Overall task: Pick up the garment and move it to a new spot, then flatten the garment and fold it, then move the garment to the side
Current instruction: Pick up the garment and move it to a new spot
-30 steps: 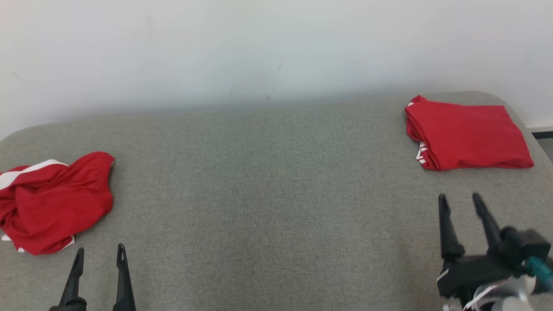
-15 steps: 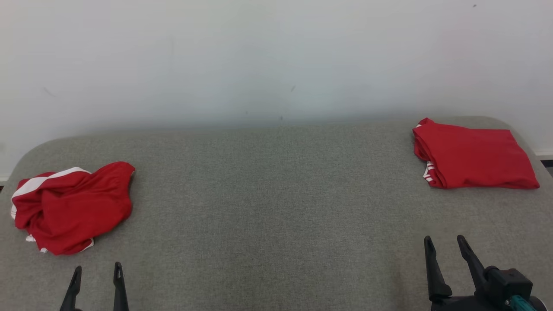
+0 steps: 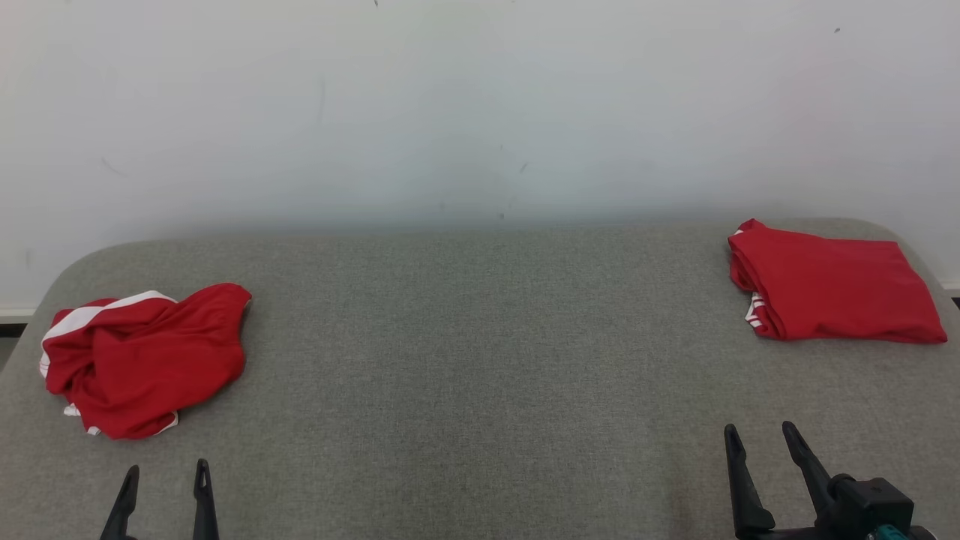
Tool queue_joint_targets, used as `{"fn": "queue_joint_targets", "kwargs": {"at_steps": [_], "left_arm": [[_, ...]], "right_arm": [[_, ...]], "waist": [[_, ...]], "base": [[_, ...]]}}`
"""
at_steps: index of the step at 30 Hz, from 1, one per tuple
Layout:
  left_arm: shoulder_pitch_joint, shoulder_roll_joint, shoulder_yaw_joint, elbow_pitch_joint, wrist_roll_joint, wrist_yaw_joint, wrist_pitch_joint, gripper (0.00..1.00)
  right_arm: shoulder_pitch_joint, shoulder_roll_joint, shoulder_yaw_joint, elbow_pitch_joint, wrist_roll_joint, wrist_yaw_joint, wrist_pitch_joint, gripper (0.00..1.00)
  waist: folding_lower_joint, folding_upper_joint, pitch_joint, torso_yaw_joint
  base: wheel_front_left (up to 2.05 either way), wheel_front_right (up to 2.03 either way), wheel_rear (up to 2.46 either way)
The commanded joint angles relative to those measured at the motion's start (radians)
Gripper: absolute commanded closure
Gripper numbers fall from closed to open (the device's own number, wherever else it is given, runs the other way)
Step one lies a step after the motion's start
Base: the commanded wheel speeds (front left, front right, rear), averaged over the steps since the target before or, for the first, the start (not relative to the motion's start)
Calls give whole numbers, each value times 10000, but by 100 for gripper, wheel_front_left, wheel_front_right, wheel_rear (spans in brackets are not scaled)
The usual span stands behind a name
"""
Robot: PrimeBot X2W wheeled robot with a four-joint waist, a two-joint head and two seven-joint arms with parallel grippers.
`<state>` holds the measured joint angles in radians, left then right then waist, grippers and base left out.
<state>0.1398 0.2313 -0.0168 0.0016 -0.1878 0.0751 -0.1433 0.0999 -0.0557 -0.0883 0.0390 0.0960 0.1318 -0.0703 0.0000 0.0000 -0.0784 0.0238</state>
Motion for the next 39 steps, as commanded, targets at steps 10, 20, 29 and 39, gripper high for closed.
{"fn": "queue_joint_targets", "kwargs": {"at_steps": [10,20,29,39], "left_arm": [[-53,149,-89,-258,-37,106,160,0],[-174,203,-183,-202,-47,142,212,0],[-175,243,-229,-116,-97,219,236,0],[-53,354,-281,-93,-130,284,390,0]], "right_arm": [[307,69,18,-475,1,-26,309,0],[375,71,-25,-528,93,-26,317,0],[407,71,-41,-470,179,-26,309,0],[564,71,-156,-172,365,-26,200,0]], "waist": [[0,0,61,-52],[0,0,90,-30],[0,0,132,292],[0,0,146,1971]], "base": [[0,0,0],[0,0,0],[0,0,0],[0,0,0]]}}
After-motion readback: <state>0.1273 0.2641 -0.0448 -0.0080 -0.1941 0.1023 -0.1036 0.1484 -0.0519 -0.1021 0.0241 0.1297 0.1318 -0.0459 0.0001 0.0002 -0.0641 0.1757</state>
